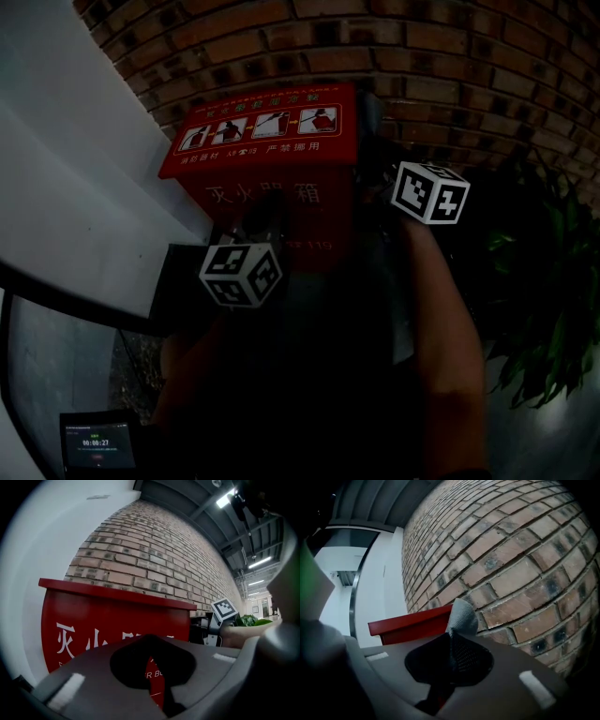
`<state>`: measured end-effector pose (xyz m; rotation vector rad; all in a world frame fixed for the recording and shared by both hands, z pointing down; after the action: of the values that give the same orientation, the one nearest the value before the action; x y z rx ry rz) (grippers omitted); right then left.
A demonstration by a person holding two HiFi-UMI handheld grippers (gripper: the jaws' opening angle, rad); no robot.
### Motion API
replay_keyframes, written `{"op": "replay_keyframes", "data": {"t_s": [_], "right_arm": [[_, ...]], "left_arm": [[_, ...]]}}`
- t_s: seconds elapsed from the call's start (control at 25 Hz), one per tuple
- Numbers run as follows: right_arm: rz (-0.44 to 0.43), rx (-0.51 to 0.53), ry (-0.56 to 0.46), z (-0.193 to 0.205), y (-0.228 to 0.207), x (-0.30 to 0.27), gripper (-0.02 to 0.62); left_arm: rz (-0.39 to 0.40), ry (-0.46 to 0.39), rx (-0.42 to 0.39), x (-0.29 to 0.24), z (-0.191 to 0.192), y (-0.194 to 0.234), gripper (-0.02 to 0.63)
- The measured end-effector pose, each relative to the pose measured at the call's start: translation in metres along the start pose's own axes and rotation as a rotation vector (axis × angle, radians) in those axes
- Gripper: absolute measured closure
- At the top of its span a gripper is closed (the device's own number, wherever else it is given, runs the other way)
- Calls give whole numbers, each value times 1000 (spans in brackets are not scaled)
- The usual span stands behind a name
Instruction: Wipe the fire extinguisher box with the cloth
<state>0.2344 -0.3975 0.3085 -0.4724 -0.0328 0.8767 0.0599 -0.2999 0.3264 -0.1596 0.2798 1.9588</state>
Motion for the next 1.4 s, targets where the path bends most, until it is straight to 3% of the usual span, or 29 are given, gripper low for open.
{"op": "replay_keyframes", "data": {"t_s": [0.28, 0.52, 0.96, 1.4], "right_arm": [[38, 37, 39, 14, -9, -25, 561], [45, 91, 56, 19, -11, -23, 560], [5, 59, 10, 0, 1, -12, 560], [109, 29, 164, 63, -24, -30, 560]], "left_arm": [[-1, 25, -53, 3, 8, -5, 607], [12, 33, 10, 7, 4, 5, 607], [40, 49, 0, 7, 10, -9, 607], [32, 18, 0, 0, 2, -11, 607]]}}
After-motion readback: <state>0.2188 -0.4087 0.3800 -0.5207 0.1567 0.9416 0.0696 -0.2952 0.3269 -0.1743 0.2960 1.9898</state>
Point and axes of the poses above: the fingertips, and each gripper's own axes: x backward along the fingers, y to its left, z out of its underside, the point moved 1 cm from there along x, backward along the fingers, and after that the axes turned 11 degrees about y, right-handed, at the moved point
